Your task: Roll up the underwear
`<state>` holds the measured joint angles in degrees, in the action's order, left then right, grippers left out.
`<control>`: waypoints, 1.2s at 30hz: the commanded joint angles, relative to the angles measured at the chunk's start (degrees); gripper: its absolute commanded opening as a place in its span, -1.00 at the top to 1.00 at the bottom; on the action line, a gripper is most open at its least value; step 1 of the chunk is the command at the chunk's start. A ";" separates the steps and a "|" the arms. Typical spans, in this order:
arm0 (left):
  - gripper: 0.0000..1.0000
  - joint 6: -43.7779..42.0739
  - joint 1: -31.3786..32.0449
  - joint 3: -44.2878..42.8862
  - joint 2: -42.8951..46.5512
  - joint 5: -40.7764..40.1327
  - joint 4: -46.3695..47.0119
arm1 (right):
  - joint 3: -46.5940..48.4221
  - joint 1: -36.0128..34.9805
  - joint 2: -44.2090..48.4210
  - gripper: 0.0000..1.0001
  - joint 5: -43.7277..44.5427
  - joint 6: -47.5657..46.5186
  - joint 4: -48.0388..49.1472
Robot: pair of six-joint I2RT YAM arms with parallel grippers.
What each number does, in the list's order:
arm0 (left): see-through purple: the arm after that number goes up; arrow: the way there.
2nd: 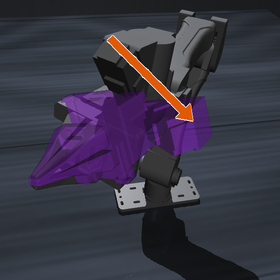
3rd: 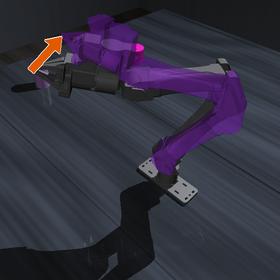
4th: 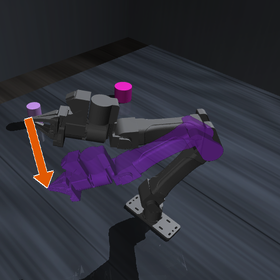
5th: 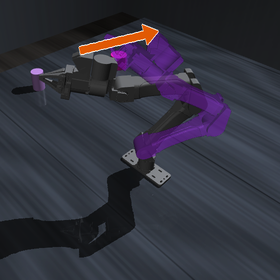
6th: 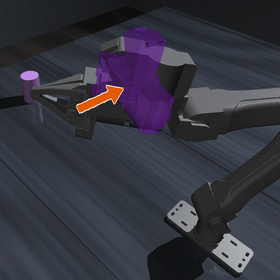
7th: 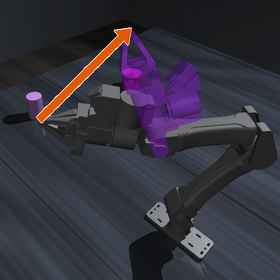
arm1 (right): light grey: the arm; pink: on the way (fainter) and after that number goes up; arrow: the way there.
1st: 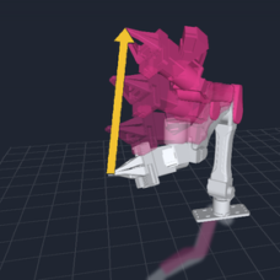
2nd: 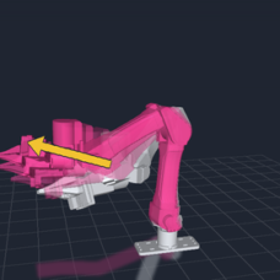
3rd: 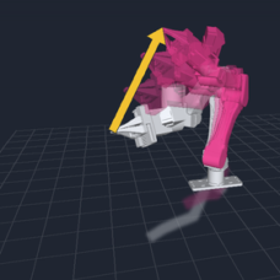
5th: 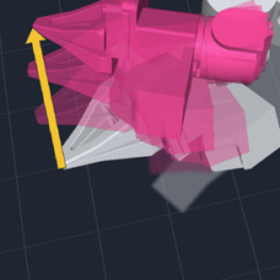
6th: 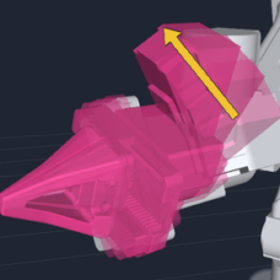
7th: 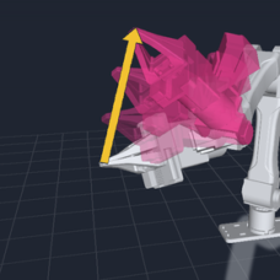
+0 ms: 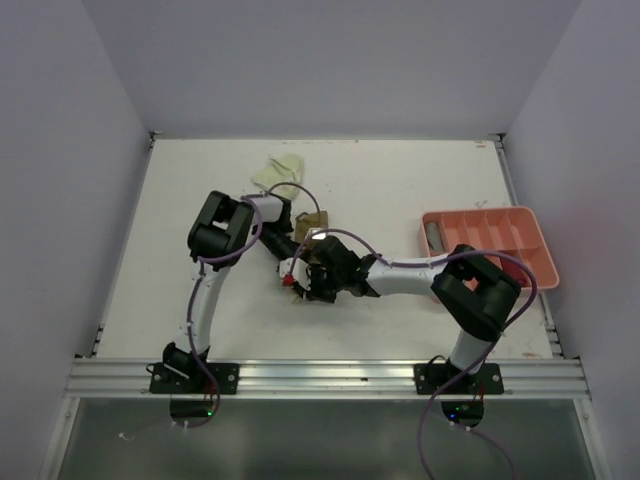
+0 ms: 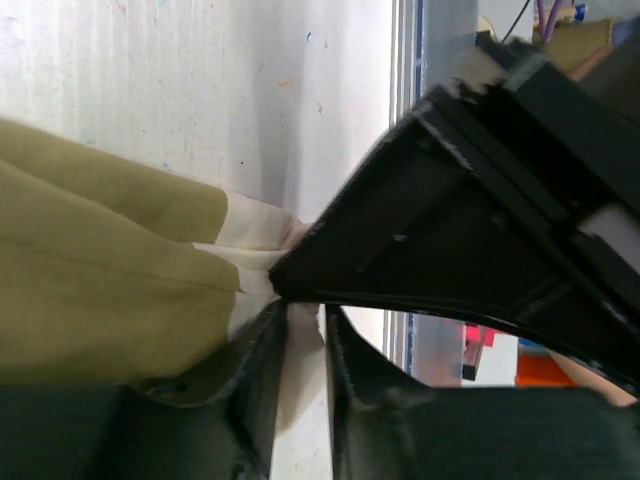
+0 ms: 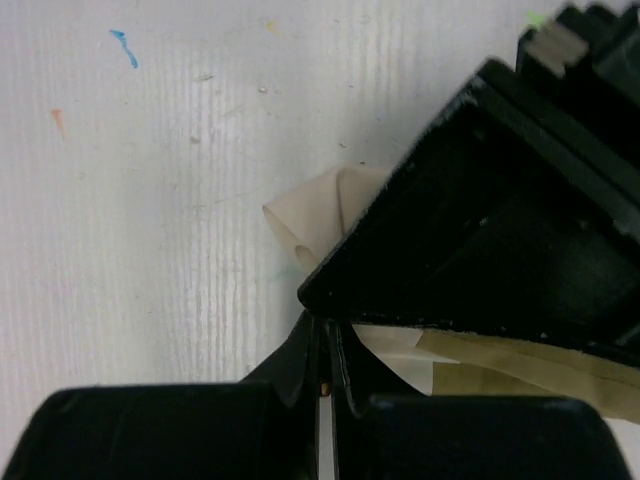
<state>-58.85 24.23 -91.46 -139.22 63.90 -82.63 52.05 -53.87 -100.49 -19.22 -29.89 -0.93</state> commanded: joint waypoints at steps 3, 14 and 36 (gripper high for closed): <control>0.26 -0.66 -5.32 -2.04 11.22 4.56 7.48 | 1.73 5.34 -4.36 1.00 -13.35 8.96 1.99; -0.09 9.99 -16.06 22.86 46.28 -11.23 45.24 | 12.97 14.75 -14.89 1.00 -35.77 15.82 -5.92; -0.02 -15.24 6.27 68.52 69.26 -29.18 89.04 | 17.29 19.50 -27.48 1.00 -50.91 42.36 11.64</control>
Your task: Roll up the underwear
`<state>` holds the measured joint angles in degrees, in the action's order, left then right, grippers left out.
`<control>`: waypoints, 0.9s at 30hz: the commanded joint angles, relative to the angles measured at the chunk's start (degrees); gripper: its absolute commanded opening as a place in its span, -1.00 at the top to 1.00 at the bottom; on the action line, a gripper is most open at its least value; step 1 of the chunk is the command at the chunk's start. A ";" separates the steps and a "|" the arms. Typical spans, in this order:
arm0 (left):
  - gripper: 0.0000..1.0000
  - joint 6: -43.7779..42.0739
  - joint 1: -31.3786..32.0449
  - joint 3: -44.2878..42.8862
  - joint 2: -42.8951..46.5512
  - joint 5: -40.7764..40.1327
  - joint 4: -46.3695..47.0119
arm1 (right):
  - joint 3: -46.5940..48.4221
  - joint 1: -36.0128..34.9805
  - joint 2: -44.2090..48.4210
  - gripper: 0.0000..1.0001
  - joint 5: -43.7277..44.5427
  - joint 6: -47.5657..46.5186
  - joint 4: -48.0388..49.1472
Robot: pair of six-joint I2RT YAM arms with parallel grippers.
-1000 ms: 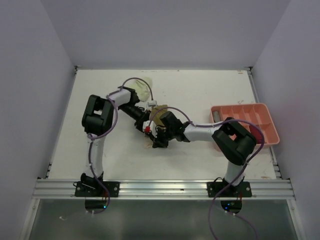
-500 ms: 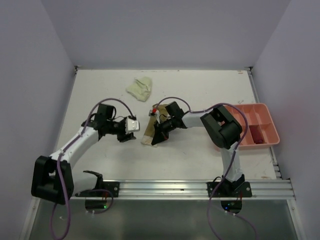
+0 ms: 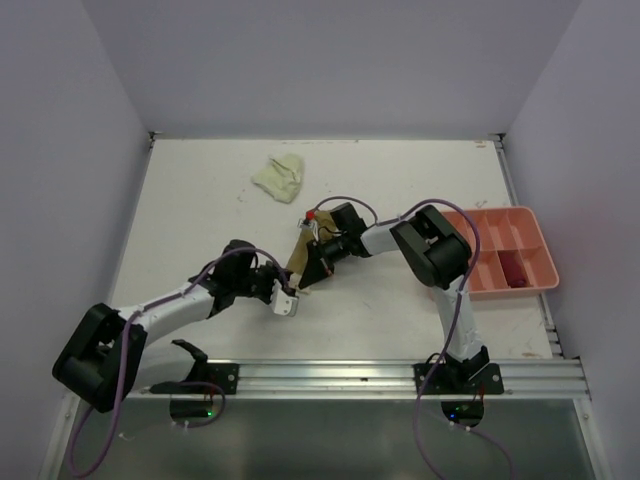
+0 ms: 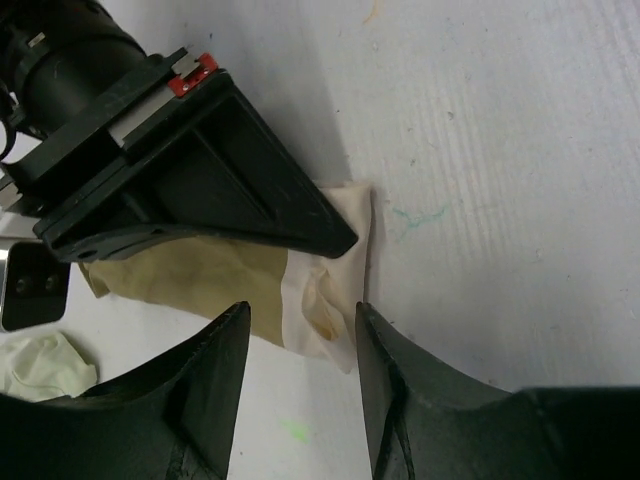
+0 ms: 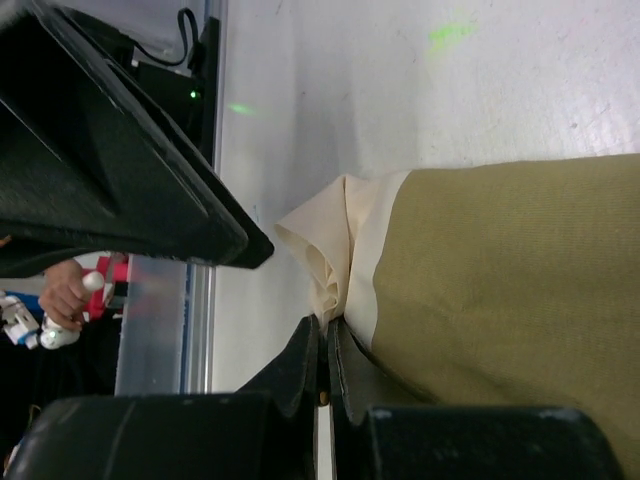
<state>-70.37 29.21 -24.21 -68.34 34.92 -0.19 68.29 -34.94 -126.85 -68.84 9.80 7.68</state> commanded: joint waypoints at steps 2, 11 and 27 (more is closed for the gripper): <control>0.03 -5.13 1.64 1.27 -3.02 -0.11 6.51 | 0.53 0.66 -1.38 1.00 -1.74 4.60 5.50; 0.15 -5.39 1.99 -1.36 -10.22 -1.95 5.63 | -0.09 1.28 -2.09 1.00 -2.88 7.34 9.19; 1.00 -6.19 3.22 -11.55 -17.01 -8.46 -12.77 | -0.62 2.67 1.95 0.10 -1.22 8.04 9.02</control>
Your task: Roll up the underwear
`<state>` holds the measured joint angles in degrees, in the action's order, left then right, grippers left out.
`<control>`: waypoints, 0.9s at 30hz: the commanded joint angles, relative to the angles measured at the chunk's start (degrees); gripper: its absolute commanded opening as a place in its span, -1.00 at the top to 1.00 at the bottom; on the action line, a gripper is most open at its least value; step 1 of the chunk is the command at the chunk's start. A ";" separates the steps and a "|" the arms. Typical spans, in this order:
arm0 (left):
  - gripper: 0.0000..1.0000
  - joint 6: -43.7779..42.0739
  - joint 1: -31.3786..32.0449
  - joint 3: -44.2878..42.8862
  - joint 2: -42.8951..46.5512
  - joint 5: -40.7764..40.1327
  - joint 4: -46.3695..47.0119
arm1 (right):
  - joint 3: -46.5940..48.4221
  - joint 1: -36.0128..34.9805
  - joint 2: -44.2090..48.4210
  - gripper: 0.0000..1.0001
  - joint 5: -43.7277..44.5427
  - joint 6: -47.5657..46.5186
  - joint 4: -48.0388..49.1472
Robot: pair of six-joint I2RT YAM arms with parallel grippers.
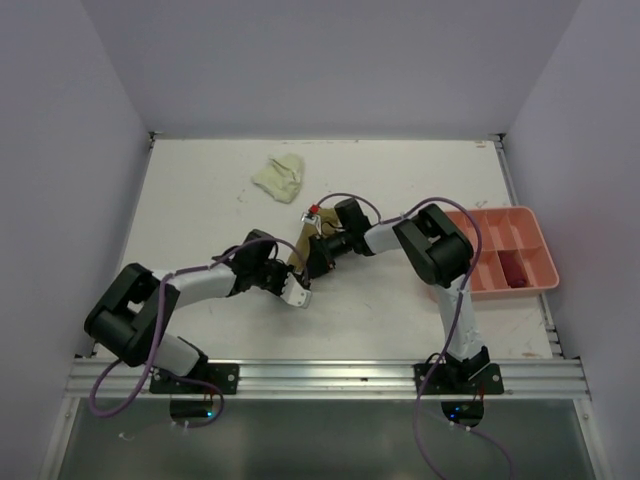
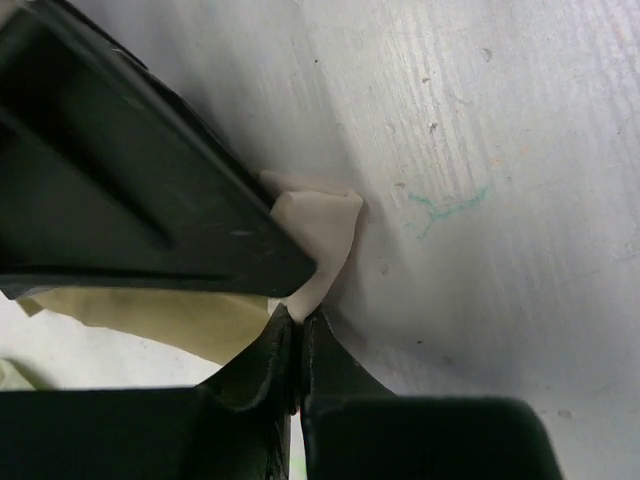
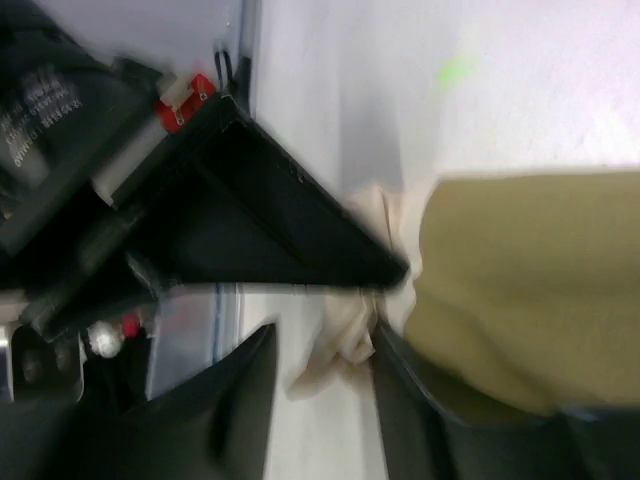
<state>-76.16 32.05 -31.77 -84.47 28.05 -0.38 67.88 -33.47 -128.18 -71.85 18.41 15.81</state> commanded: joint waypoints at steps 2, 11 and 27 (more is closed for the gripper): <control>1.00 2.06 0.82 -7.41 -1.58 -1.60 -17.52 | 3.46 2.70 5.30 -0.24 2.51 -4.93 -7.42; 1.00 16.73 1.26 -21.90 -11.85 2.00 -40.65 | 12.97 17.38 19.35 -0.37 13.04 -26.99 -36.36; 1.00 14.47 -2.87 -52.41 -48.76 16.59 -69.03 | 16.06 18.89 44.58 -0.97 33.55 -57.25 -59.92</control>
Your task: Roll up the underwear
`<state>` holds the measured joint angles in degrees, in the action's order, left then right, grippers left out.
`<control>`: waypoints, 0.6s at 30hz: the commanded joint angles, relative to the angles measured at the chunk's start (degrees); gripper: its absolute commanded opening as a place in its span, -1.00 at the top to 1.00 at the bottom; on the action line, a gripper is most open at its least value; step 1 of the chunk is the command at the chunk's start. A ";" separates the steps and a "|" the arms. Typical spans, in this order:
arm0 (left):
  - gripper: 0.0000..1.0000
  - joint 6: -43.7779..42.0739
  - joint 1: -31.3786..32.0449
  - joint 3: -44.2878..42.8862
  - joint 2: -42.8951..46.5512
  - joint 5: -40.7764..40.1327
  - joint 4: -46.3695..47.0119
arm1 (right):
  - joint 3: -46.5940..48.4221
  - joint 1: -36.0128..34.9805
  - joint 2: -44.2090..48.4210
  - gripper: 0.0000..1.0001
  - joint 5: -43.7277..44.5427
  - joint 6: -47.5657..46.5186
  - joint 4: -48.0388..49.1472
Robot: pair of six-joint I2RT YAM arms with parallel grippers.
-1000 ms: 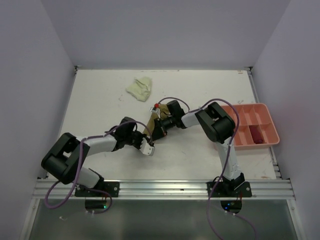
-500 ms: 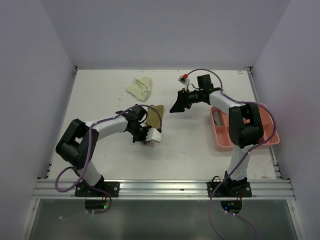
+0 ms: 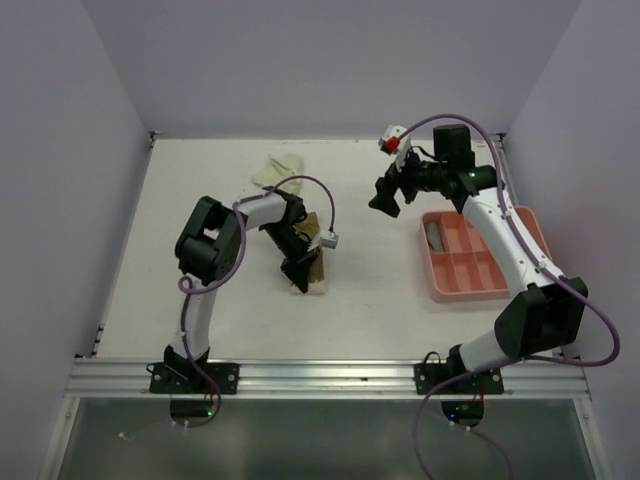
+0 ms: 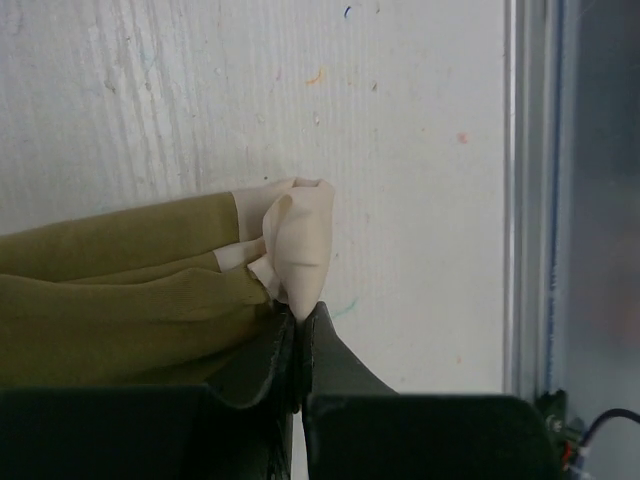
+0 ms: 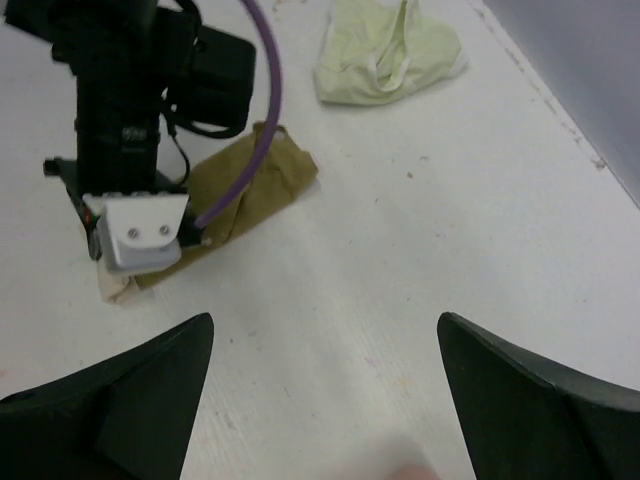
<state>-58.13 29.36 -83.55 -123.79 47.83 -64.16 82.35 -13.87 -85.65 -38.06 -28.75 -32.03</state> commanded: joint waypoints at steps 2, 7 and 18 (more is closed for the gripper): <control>1.00 -4.18 -1.23 -5.21 -13.66 -1.70 -8.85 | -3.75 -3.86 6.69 -0.97 -0.52 -12.98 -11.66; 1.00 -4.98 -2.38 -9.35 -17.54 -1.78 -10.98 | -14.21 -17.57 10.76 -0.82 7.82 -13.53 -10.08; 1.00 -4.63 -3.17 -10.05 -20.97 -3.54 -10.81 | -23.72 -41.85 -1.35 -0.15 19.60 -11.50 11.88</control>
<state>-58.06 26.63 -93.54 -140.64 56.80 -86.83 58.74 -53.47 -85.21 -23.35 -39.59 -30.11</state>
